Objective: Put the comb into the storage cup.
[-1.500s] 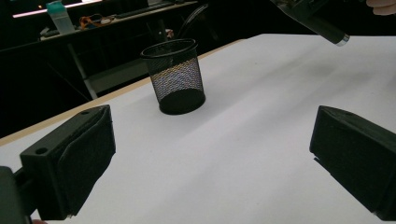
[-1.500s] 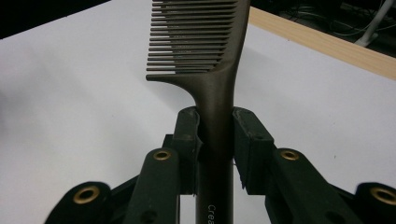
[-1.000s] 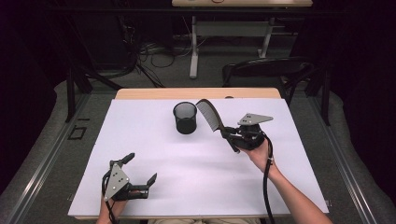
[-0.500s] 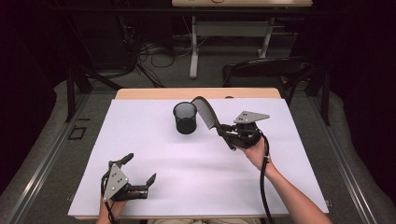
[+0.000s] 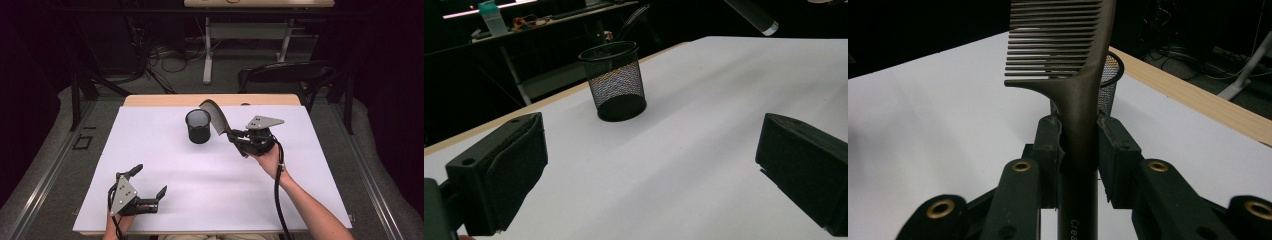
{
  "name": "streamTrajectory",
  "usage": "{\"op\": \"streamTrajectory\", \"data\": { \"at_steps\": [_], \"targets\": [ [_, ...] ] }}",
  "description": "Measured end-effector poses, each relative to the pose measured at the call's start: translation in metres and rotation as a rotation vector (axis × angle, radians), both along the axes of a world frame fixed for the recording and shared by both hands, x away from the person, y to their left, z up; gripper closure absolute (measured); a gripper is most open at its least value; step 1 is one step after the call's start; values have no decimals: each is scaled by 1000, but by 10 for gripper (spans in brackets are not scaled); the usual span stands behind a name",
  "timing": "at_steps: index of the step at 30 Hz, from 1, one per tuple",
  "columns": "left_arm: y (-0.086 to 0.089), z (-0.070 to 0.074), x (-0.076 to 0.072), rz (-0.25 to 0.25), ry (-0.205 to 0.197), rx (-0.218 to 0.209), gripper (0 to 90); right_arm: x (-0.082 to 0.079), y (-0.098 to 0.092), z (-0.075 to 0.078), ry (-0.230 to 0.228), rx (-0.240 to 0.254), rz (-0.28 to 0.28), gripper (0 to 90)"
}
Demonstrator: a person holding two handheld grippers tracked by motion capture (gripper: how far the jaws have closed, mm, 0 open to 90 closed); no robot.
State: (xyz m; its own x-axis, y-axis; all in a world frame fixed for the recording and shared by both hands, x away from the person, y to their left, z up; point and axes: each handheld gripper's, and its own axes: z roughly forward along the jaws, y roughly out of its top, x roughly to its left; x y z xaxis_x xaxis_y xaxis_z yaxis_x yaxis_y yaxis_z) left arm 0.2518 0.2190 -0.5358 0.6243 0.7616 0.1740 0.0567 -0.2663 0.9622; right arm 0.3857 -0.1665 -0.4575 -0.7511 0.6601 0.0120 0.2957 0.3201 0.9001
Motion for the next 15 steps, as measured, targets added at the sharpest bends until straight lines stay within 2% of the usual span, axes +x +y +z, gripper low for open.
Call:
{"op": "streamTrajectory", "data": {
  "at_steps": [15],
  "targets": [
    [-1,0,1,-3,3,-2,2,8,10,5,-16,24,0,726]
  ]
}}
